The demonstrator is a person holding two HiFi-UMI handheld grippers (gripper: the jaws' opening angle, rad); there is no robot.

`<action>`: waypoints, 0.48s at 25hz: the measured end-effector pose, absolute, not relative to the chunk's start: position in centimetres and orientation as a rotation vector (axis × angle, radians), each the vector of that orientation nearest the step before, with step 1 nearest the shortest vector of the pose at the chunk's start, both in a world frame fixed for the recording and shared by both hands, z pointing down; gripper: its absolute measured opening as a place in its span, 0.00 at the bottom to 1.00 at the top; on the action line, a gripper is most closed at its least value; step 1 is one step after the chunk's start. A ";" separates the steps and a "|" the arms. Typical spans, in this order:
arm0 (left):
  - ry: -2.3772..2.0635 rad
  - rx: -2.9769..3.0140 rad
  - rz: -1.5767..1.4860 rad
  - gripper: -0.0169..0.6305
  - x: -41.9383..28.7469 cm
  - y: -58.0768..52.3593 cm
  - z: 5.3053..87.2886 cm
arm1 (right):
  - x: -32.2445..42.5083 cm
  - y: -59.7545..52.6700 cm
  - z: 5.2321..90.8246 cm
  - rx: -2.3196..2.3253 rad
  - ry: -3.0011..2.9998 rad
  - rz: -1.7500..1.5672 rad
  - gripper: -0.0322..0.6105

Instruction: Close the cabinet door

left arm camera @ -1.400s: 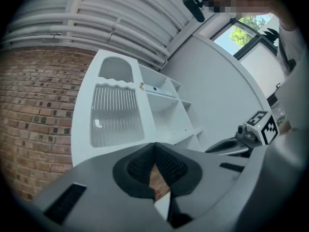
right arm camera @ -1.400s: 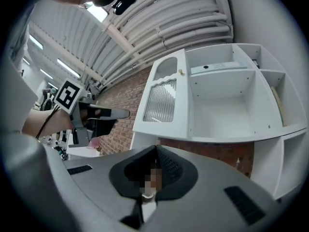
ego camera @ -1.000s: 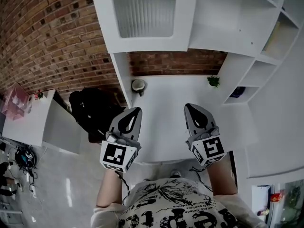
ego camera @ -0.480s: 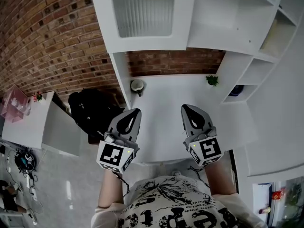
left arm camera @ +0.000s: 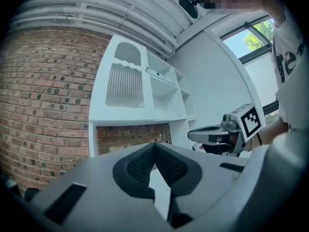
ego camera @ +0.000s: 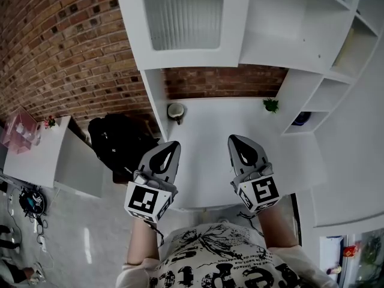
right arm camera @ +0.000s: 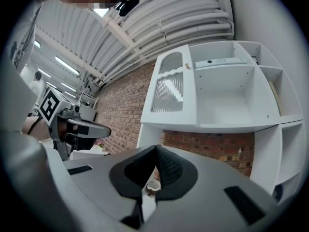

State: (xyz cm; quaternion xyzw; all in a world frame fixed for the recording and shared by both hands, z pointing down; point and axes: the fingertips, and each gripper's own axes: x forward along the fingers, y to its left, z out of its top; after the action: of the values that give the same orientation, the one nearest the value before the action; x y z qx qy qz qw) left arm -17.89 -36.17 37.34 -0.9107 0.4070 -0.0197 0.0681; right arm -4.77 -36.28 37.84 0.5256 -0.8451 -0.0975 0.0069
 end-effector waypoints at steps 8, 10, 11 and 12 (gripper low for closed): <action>1.227 -2.745 -0.077 0.05 -17.7 -36.8 37.8 | -4.8 -37.3 38.3 1.641 -2.646 -0.281 0.07; 1.224 -2.742 -0.093 0.05 -17.6 -37.0 37.8 | -4.9 -37.5 38.3 1.635 -2.648 -0.280 0.07; 1.223 -2.741 -0.099 0.05 -17.6 -37.1 37.8 | -5.0 -37.6 38.2 1.631 -2.649 -0.280 0.07; 1.222 -2.741 -0.103 0.05 -17.6 -37.2 37.7 | -5.1 -37.7 38.2 1.627 -2.650 -0.280 0.07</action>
State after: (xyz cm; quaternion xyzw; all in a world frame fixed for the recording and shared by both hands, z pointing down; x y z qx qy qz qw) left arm -17.56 -37.23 37.71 -0.9107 0.4059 -0.0341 0.0692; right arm -5.09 -37.69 38.16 0.5211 -0.8487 -0.0897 0.0098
